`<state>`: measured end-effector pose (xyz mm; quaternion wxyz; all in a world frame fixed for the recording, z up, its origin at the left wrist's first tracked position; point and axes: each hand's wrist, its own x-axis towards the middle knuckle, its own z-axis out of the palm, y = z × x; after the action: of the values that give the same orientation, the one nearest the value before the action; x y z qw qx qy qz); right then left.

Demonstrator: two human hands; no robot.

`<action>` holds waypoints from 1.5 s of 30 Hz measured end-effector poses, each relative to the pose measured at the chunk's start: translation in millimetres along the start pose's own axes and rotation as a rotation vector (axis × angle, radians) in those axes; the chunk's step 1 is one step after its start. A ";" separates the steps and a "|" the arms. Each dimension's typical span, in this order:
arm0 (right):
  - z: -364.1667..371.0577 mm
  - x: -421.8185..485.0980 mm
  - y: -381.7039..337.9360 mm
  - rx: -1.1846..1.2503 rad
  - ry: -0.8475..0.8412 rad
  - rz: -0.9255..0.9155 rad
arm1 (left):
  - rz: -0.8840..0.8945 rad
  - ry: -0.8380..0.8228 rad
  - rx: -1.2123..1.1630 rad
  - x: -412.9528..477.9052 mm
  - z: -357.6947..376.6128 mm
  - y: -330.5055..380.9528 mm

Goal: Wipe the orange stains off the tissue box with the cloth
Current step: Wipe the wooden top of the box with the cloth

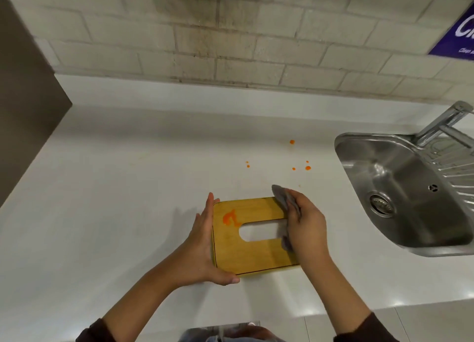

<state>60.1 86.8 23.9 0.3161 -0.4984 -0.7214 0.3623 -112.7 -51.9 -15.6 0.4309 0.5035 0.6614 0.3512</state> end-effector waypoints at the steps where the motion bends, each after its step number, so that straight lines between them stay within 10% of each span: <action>1: 4.8 -1.7 -0.5 -0.050 -0.014 -0.040 | -0.002 0.003 -0.003 0.0 0.3 -0.9; 34: 30.0 -34.1 -20.4 -0.086 -0.623 -0.487 | 0.067 0.073 -0.144 -2.4 4.6 -10.9; 45: 3.3 -17.0 -49.3 1.236 -0.423 0.642 | -0.011 0.070 -0.032 -2.4 0.0 -3.6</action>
<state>38.4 58.2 61.9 0.2719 -0.3352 -0.2492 0.8670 -113.7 -55.1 -18.4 0.4176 0.4803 0.6731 0.3766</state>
